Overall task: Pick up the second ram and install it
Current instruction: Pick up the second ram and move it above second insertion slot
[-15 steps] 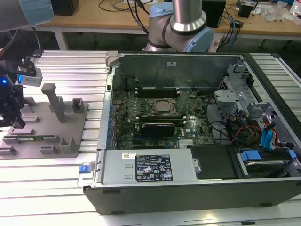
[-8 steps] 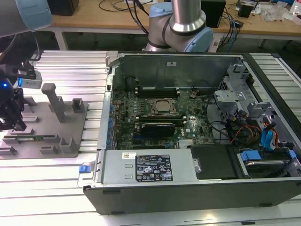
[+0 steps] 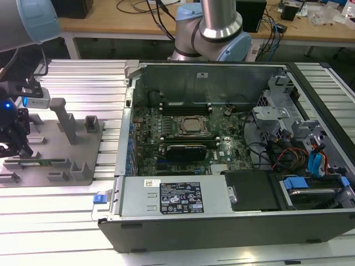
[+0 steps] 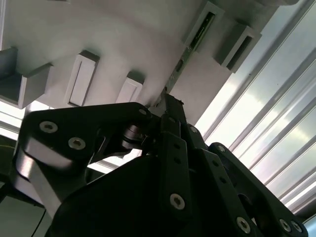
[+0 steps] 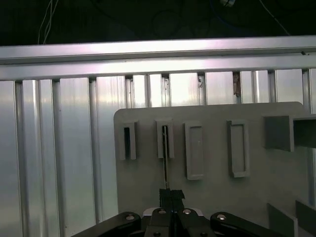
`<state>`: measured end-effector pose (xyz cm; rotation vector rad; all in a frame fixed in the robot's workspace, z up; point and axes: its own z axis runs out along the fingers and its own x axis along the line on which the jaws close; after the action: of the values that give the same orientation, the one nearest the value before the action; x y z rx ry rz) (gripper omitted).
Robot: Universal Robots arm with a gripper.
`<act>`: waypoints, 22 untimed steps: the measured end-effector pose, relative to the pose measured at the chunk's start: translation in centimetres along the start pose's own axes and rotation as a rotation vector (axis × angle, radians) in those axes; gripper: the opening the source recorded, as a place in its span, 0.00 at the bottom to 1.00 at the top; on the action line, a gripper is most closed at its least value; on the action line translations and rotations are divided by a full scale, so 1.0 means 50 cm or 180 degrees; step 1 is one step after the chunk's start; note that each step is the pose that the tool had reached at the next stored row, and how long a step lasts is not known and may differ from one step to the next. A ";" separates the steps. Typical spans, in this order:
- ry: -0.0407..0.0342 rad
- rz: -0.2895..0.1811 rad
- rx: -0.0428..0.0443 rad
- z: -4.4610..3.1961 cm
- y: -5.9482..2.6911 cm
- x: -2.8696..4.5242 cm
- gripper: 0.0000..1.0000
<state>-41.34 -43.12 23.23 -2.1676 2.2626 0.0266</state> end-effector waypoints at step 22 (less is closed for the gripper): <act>-0.0005 -0.0116 0.0004 0.044 0.010 0.001 0.28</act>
<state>-41.83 -43.12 21.00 -2.2068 2.2210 0.0266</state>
